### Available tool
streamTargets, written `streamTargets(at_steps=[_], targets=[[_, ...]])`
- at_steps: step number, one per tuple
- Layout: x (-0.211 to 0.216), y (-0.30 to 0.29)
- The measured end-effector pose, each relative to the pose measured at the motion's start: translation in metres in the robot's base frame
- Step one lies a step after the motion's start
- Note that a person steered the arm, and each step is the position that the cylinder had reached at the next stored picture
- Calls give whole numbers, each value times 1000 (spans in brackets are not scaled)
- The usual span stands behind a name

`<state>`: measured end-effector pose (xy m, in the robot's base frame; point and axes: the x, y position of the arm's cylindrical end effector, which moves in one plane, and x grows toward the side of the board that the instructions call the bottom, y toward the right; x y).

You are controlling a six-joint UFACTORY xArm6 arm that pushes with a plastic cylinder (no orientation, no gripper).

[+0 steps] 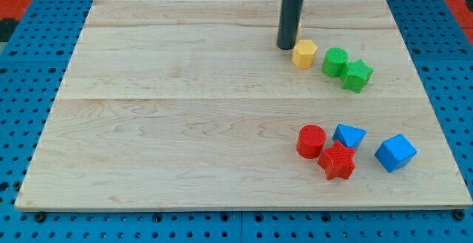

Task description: Move the yellow heart above the yellow hexagon

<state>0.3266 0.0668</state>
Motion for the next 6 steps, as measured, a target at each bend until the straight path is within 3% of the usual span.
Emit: streamTargets(at_steps=[2, 4, 5, 6], targets=[[21, 40], [-51, -70], [-72, -44], [-52, 32]])
